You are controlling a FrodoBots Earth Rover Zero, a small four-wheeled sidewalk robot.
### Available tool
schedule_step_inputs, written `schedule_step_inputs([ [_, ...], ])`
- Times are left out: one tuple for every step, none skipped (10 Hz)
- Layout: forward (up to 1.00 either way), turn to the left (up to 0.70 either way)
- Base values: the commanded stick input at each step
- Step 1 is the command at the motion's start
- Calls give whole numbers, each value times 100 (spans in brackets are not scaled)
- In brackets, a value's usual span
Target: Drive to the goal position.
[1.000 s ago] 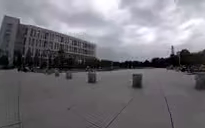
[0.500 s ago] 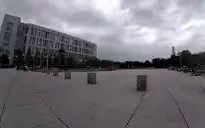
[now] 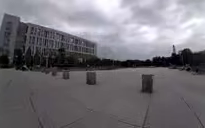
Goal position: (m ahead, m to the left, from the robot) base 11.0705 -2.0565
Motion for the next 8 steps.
schedule_step_inputs([
  [70,0],
  [70,0],
  [70,0],
  [70,0],
  [70,0],
  [70,0],
  [70,0],
  [70,0],
])
